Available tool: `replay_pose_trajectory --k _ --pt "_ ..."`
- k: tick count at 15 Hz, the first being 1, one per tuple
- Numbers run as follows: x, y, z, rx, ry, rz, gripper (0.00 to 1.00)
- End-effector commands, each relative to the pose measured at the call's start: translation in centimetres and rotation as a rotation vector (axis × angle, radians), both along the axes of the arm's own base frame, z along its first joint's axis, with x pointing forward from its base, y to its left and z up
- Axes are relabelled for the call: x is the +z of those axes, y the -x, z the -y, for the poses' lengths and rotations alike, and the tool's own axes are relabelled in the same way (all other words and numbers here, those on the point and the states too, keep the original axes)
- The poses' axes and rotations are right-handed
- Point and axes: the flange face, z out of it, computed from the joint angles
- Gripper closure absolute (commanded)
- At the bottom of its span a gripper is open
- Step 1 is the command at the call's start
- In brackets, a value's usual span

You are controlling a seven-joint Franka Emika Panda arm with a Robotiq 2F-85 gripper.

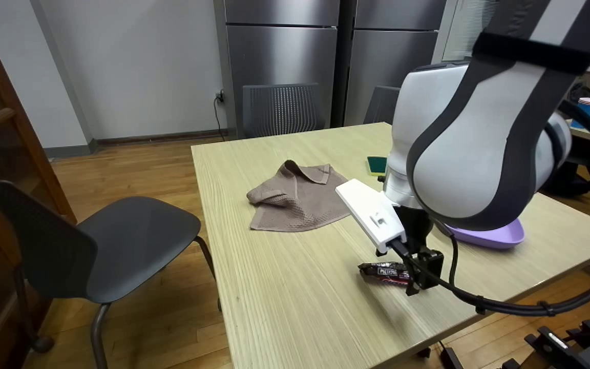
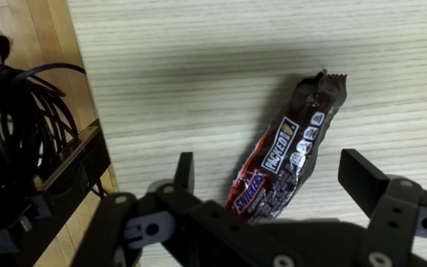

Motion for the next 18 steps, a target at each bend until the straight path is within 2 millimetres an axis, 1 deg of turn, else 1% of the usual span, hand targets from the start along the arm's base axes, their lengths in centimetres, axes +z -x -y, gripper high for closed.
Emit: replay_pose_trajectory --k 1,14,15,16,18 --pt "1.1 0.74 0.27 -0.04 -0.009 0.028 0.0" --pt "0.63 0.29 0.82 -0.091 -0.021 0.017 0.0" --pt "0.55 0.23 0.87 -0.095 -0.02 0.015 0.25" --pt "0.5 0.2 0.92 -0.095 -0.02 0.012 0.26" --pt "0.28 0.1 0.97 -0.097 -0.028 0.009 0.42"
